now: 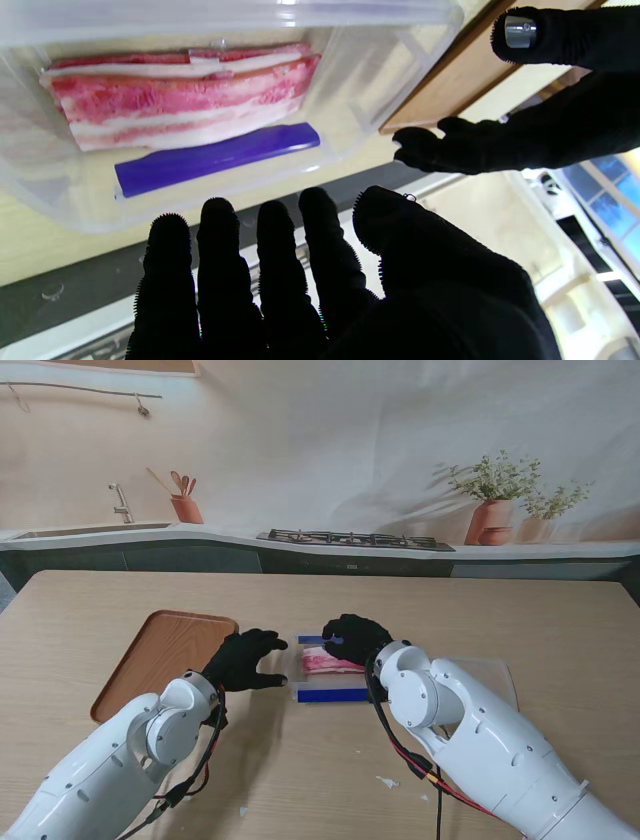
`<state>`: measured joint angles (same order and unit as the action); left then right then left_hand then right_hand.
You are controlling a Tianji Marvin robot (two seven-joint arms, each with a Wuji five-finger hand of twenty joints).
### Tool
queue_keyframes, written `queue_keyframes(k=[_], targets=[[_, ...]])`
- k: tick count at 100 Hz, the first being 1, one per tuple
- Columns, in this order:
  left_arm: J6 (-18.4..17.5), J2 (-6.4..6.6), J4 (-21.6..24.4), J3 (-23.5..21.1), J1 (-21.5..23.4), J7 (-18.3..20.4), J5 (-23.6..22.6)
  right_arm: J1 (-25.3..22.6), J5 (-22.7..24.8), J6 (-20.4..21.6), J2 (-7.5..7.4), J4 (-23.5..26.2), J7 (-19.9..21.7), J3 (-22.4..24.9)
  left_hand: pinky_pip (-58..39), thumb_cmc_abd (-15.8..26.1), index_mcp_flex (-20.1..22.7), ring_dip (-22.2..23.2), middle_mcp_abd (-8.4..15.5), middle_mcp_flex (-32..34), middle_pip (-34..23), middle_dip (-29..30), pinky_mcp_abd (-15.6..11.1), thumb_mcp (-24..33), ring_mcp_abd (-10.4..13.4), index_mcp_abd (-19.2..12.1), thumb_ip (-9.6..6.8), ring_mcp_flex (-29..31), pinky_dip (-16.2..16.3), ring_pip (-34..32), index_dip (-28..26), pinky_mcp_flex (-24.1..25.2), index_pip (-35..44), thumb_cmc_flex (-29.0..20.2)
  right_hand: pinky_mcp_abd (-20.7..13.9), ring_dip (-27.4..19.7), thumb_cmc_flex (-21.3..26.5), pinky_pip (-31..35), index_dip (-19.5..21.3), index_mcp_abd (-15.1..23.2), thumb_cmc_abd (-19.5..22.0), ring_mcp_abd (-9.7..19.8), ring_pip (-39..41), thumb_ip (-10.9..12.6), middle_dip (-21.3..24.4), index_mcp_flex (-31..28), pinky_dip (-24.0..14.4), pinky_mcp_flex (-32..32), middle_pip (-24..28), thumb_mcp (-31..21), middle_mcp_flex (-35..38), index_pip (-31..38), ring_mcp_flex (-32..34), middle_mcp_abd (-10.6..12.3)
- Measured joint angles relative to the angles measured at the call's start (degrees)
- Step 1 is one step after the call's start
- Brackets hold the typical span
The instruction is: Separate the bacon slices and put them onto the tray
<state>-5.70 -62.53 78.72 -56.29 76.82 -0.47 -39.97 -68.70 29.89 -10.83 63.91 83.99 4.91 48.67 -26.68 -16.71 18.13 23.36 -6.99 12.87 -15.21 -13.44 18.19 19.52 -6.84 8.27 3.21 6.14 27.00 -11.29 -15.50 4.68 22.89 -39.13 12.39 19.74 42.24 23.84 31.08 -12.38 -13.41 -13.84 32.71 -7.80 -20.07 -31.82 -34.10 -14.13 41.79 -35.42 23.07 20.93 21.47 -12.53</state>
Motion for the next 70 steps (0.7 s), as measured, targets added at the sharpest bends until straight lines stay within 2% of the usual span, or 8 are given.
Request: queue_keyframes(k=[14,37,50,70], targets=[[0.3,0.04,-0.3,0.5,-0.4,0.2,-1.0,1.7,-2.7,-0.8,0.56,-2.1,0.5,-1.8,0.1,0.0,0.0,0.0,0.0,0.0,0.5,0.0,0.0,0.4,0.0,0.0,0.0,0.0,0.0,0.0,0.0,0.0,0.0,0.0,0.0,0.0,0.1,0.0,0.0,0.0,0.7,-0.2,0.0,0.0,0.0,-0.6,0.4,0.0,-0.3,0.8,0.1,-0.6,0.0,0.0],[0.3,0.1,-0.7,1.1,-0.9,0.2,-0.9,3.8,-1.4,-0.8,0.91,-5.1,0.9,-4.5,0.6,0.0,0.0,0.0,0.0,0.0,0.6,0.0,0.0,0.9,0.1,0.0,-0.01,0.0,0.0,0.1,0.0,0.0,0.0,0.0,0.0,0.0,0.1,0.0,0.0,0.0,1.4,-0.4,-0.8,0.0,0.0,-0.6,1.0,0.9,-1.1,2.1,1.1,-0.7,0.0,-0.1],[0.3,0.1,-1.2,1.7,-1.5,0.5,-0.9,4.9,0.9,0.0,0.87,-6.8,1.2,-6.1,0.6,0.0,0.0,0.0,0.0,0.0,0.6,0.0,0.0,0.9,0.2,0.0,-0.01,0.0,0.0,0.6,0.0,0.0,0.0,0.0,0.0,-0.3,0.1,0.0,-0.6,0.0,2.1,-0.4,-3.1,0.0,0.0,-0.6,1.3,2.4,-2.0,3.2,1.1,-2.0,0.0,-0.1],[0.3,0.11,-1.4,1.9,-1.8,0.8,-1.0,6.1,0.5,0.2,0.93,-8.7,1.1,-7.9,0.6,0.0,0.0,0.0,0.0,0.0,0.6,0.0,0.0,1.0,0.6,-0.3,-0.01,0.0,0.0,0.6,0.0,0.0,0.0,0.0,-1.0,-2.3,0.0,-0.9,-2.0,0.0,2.8,0.8,-7.5,0.0,1.1,1.8,2.5,5.7,-4.5,5.9,-2.5,-4.5,-3.1,-0.1]])
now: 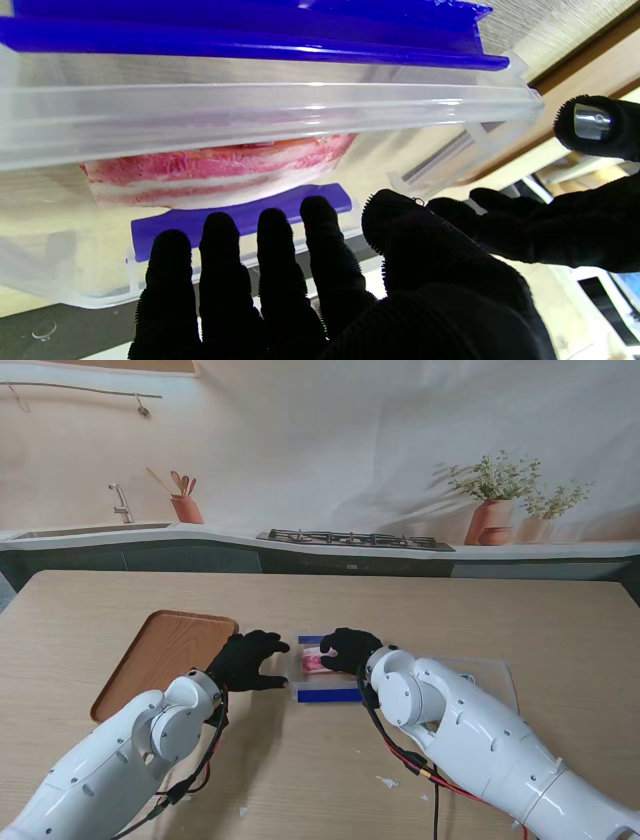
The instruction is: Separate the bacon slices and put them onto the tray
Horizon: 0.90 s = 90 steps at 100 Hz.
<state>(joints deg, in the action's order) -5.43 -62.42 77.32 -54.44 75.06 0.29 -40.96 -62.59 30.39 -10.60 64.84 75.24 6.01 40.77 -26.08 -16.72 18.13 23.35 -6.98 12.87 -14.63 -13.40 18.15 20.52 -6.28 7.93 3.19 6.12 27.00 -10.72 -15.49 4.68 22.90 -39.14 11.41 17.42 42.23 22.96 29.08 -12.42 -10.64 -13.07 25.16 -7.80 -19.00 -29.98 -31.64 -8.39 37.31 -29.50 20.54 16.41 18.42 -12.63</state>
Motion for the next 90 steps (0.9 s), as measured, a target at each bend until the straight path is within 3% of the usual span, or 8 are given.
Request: queue_keyframes(k=[62,64,72,90], targets=[[0.0,0.08,-0.3,0.3,-0.4,0.4,0.0,2.2,-2.8,-2.8,1.75,-4.2,-1.9,-3.5,0.7,0.0,0.0,0.0,0.0,0.0,0.0,0.0,0.0,0.0,0.0,-0.5,0.0,0.0,0.0,0.0,0.0,0.0,-0.7,0.0,-0.6,-0.8,-1.5,-1.1,-0.8,-0.7,2.5,0.8,-1.7,0.0,1.0,3.5,0.6,2.3,-1.8,5.3,-3.7,-1.8,-3.8,0.0],[0.0,0.08,-0.4,0.3,-0.4,0.4,0.0,2.3,-2.9,-3.0,1.78,-4.3,-1.8,-3.5,0.7,0.0,0.0,0.0,0.0,0.0,0.0,0.0,0.0,0.0,0.0,-0.5,0.0,0.0,0.0,0.0,0.0,0.0,-0.7,0.0,-0.6,-0.8,-1.5,-1.1,-0.8,-0.7,2.8,0.9,-1.7,1.2,1.0,3.5,0.6,2.4,-1.9,5.5,-4.1,-1.8,-4.1,0.0],[0.0,0.08,-0.4,0.3,-0.4,0.4,0.1,2.5,-4.2,-3.9,1.91,-4.2,-1.2,-3.6,0.7,0.0,0.0,0.0,0.0,0.0,0.0,0.0,0.0,0.0,0.0,-0.5,0.0,0.0,0.0,0.0,0.0,0.0,-0.7,0.0,0.2,-1.5,-1.5,-1.1,-0.8,-0.7,2.8,0.9,-2.2,1.2,1.3,3.5,0.6,2.2,-2.0,5.5,-4.5,-1.8,-4.3,0.0],[0.1,0.08,-0.5,0.3,-0.5,0.4,0.1,1.7,-6.3,-4.7,2.3,-3.5,-1.2,-1.9,0.7,0.0,0.0,0.0,0.0,0.0,0.0,0.0,0.0,0.0,0.0,-0.6,0.0,0.0,0.0,0.0,0.0,0.0,-0.7,0.0,1.0,-1.6,-1.5,-0.6,-0.8,-1.3,2.9,-0.4,-2.0,1.2,1.9,3.2,-0.1,0.8,-2.3,6.1,-2.3,-1.7,-3.7,-1.5]])
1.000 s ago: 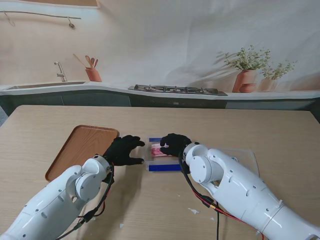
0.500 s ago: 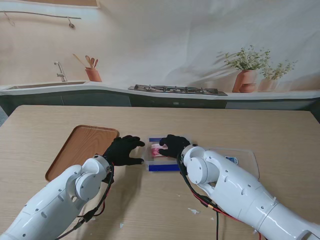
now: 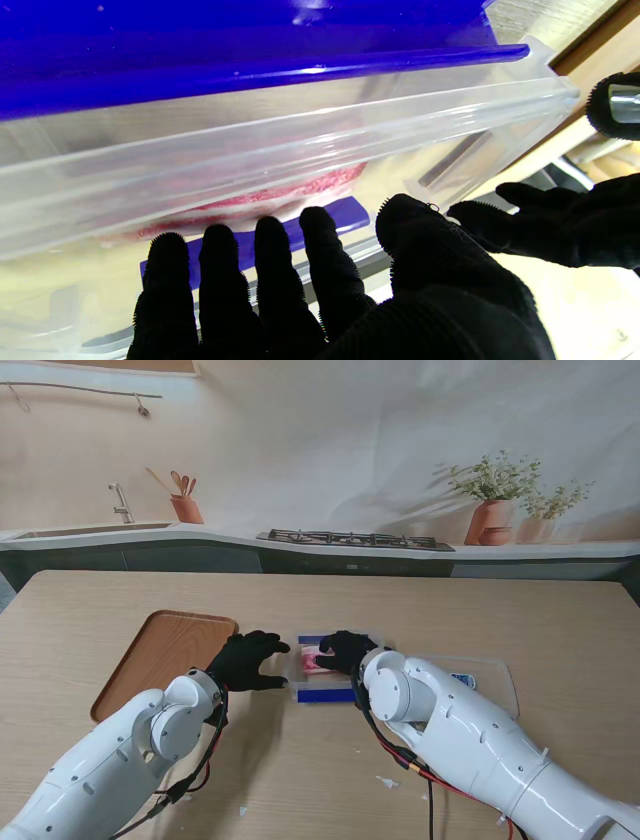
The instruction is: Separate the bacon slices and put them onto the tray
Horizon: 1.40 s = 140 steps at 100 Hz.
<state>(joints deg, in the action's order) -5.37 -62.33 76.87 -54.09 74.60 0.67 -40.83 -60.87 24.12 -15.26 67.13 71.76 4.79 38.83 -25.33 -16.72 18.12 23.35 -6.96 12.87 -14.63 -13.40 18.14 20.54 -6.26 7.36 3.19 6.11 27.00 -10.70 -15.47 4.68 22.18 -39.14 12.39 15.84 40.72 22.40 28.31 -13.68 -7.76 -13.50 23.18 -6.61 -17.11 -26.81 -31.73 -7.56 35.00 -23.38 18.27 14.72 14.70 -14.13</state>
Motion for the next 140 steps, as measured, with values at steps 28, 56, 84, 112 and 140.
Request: queue_keyframes(k=[28,56,84,112,140], targets=[[0.0,0.0,-0.2,0.3,-0.2,-0.1,0.2,-1.1,-2.1,-1.2,-1.19,3.6,4.0,1.1,0.7,0.0,0.0,0.0,0.0,0.0,0.0,0.0,0.0,0.0,0.0,-0.1,0.0,0.0,0.0,0.0,0.0,0.0,0.0,0.0,0.6,-0.1,0.0,0.8,0.0,-0.1,0.7,-0.6,-0.8,0.0,0.1,-1.7,-1.1,-0.6,-1.1,0.7,1.6,0.6,0.0,-0.4],[0.2,-0.02,-0.3,0.3,-0.3,-0.1,0.2,-2.7,0.7,0.7,-2.18,6.3,5.7,2.6,0.7,0.0,-0.6,0.0,0.0,0.0,0.0,0.0,0.0,0.0,0.0,-0.6,0.0,0.0,0.0,0.0,0.0,0.0,0.3,0.0,0.6,1.1,0.0,0.8,0.0,-0.2,0.7,-1.0,2.4,0.0,-0.1,-2.1,-1.5,-1.6,-1.0,1.3,3.5,0.7,3.7,-0.4],[0.2,-0.03,-0.6,0.3,-0.4,-0.2,0.1,-1.0,4.4,5.1,-2.34,3.7,3.1,0.7,1.4,0.0,-0.6,0.0,0.0,0.0,0.0,0.0,0.0,0.0,0.0,-1.0,0.0,0.0,0.6,0.0,0.0,0.0,0.1,0.0,0.5,1.4,0.0,0.9,0.0,-0.2,0.7,-0.9,3.2,0.0,-0.4,-2.7,-1.8,-1.1,-1.0,1.3,3.5,1.3,4.4,-0.3],[0.1,-0.03,-0.7,0.4,-0.5,-0.3,0.1,1.9,1.4,4.8,-1.26,-1.0,2.7,-2.3,1.4,0.0,-0.7,0.0,0.0,0.0,0.0,0.0,0.0,0.0,0.0,-1.0,0.0,0.0,0.7,0.0,0.0,0.0,0.0,0.0,-0.9,1.0,0.0,0.2,0.0,0.5,0.7,1.6,1.1,0.0,-0.4,-2.0,-1.8,1.2,-1.0,1.6,0.6,1.3,3.1,1.1],[0.0,-0.05,-0.9,0.4,-0.6,-0.4,0.2,2.9,-2.2,5.8,-0.76,-1.7,4.9,-2.5,1.5,0.0,-0.9,0.0,0.0,0.0,0.0,0.0,0.0,0.0,0.0,-1.1,0.0,0.0,0.7,0.0,0.0,0.0,0.0,0.0,0.8,1.9,0.0,0.1,0.0,0.5,0.7,-2.5,3.8,0.0,-0.5,-2.8,-1.7,-0.3,-1.2,2.0,3.0,1.6,6.5,-2.2]])
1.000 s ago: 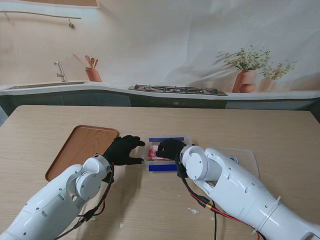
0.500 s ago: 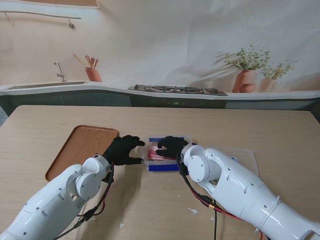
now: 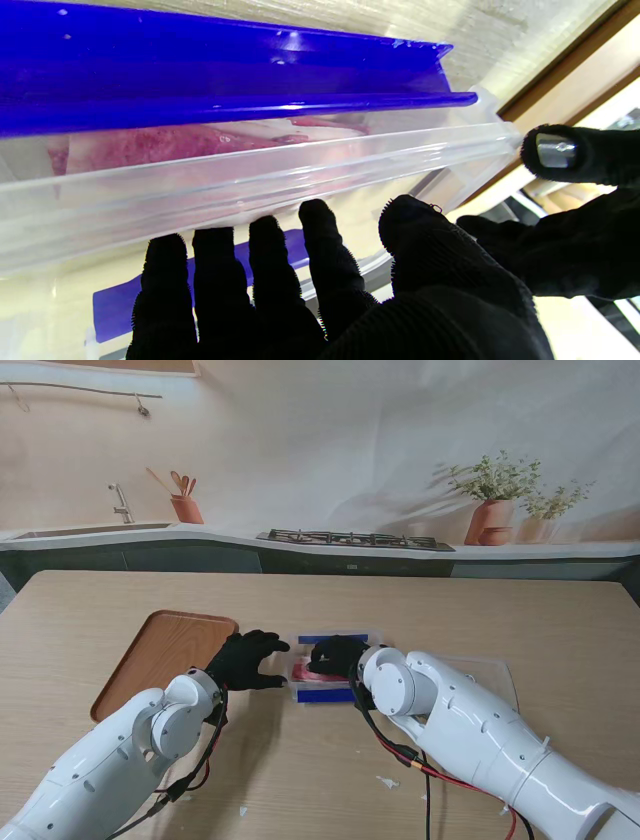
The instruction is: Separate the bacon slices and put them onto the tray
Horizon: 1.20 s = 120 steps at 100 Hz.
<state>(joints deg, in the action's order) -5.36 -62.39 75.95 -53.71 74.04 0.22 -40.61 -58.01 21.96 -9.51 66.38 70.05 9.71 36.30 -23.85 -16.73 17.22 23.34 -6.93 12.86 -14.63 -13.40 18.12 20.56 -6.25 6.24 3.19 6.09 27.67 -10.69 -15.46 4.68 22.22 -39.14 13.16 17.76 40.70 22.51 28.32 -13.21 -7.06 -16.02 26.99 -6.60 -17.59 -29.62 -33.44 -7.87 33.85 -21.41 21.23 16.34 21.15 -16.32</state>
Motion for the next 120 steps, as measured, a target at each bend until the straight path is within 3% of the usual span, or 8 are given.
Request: queue_keyframes(k=[25,39,49,69,87,100,113,120], targets=[[0.0,-0.01,-0.1,0.0,0.0,0.0,0.0,-1.0,-0.5,0.3,-1.08,2.6,2.6,1.3,0.1,0.0,0.0,0.0,0.0,0.0,0.0,0.0,0.0,0.0,0.0,0.0,0.0,0.0,0.0,0.0,0.0,0.0,0.0,0.0,0.6,0.9,0.0,0.7,0.0,0.0,0.0,-0.7,0.6,0.0,0.0,-0.1,-0.1,-2.1,-0.2,0.0,2.3,0.1,1.8,-1.1],[0.0,-0.01,-0.1,0.1,-0.1,0.0,0.1,-2.0,0.4,1.6,-1.6,4.1,3.0,2.4,0.1,0.0,0.0,0.0,0.3,0.0,0.0,0.0,0.0,0.0,0.0,0.0,0.0,0.0,0.0,0.0,0.0,0.0,0.0,0.0,0.6,0.9,0.0,0.7,0.0,0.1,0.0,-0.7,0.5,0.0,-0.6,0.0,-0.1,-2.0,0.5,0.5,3.3,0.2,1.7,-0.2],[0.0,-0.01,-0.1,0.1,-0.1,0.0,0.1,-3.9,3.5,4.2,-1.6,5.0,0.8,4.5,0.1,0.0,-0.1,0.0,0.4,0.0,0.0,0.0,0.0,0.0,0.0,0.0,0.0,0.0,0.0,0.0,0.0,0.0,0.0,0.0,0.6,1.0,0.0,0.7,0.0,1.4,0.0,0.7,1.6,0.0,-1.1,0.9,-0.1,-1.1,1.4,1.1,3.3,0.1,1.8,2.6],[0.0,-0.01,-0.2,0.2,-0.2,0.1,0.1,-8.5,5.9,6.1,-2.0,10.2,-0.6,10.4,0.7,0.0,-0.4,0.0,0.4,0.0,0.0,0.0,0.0,0.0,0.0,0.0,0.0,0.0,0.6,0.0,0.0,0.0,0.0,0.0,0.6,1.0,-0.9,0.7,0.0,2.1,0.0,0.9,1.5,0.0,-1.3,1.8,-0.1,-0.5,1.5,1.7,2.3,0.4,0.8,2.7],[0.0,-0.01,-0.2,0.2,-0.2,0.1,0.3,-15.5,16.5,8.8,-2.44,16.8,-6.1,18.4,0.7,1.3,-0.5,0.0,0.4,0.0,0.0,0.0,0.0,-0.1,0.0,0.0,0.0,0.0,0.6,0.0,0.0,0.0,0.0,0.0,0.6,1.6,-1.0,0.8,-0.1,2.1,-1.6,0.9,3.1,0.0,-2.1,3.2,-0.7,-0.5,4.5,0.7,0.9,0.8,-0.5,3.3],[0.1,-0.04,-0.2,-0.1,-0.1,0.1,0.5,-22.0,26.9,8.9,-3.42,22.9,-5.0,25.4,1.4,2.2,-0.4,0.0,0.4,0.0,0.0,0.0,0.0,-0.6,0.0,-0.4,0.0,0.0,0.7,0.0,0.0,0.0,0.0,0.0,0.6,2.4,-2.2,0.8,0.6,2.1,-3.1,0.9,5.6,0.0,-3.6,3.2,-1.5,-0.5,8.6,-2.2,0.9,1.4,-1.2,3.3],[0.1,-0.04,-0.1,-0.1,0.0,0.0,0.5,-25.3,36.2,11.9,-4.73,22.4,-11.2,28.7,1.5,2.2,-0.3,0.0,0.4,0.0,0.0,0.0,0.0,-1.2,0.0,-0.5,0.0,0.0,0.7,0.0,0.2,0.0,0.0,-0.1,0.6,4.5,-4.1,1.3,2.5,1.8,-5.2,0.9,9.6,0.0,-7.0,2.2,-2.4,-0.5,16.2,-4.7,1.2,3.9,-1.2,3.3],[0.1,-0.04,0.1,-0.2,0.2,0.0,0.2,-26.1,37.6,11.2,-5.2,20.9,-15.4,28.9,1.5,2.3,0.3,0.0,0.4,0.0,0.0,0.0,0.0,-1.7,0.0,-0.4,0.0,0.0,0.7,0.0,0.3,0.0,0.0,-0.1,0.6,5.4,-5.1,1.3,3.4,1.6,-5.8,0.9,11.7,0.0,-8.8,0.6,-2.7,-0.5,17.9,-5.7,3.0,5.2,-0.3,3.4]])
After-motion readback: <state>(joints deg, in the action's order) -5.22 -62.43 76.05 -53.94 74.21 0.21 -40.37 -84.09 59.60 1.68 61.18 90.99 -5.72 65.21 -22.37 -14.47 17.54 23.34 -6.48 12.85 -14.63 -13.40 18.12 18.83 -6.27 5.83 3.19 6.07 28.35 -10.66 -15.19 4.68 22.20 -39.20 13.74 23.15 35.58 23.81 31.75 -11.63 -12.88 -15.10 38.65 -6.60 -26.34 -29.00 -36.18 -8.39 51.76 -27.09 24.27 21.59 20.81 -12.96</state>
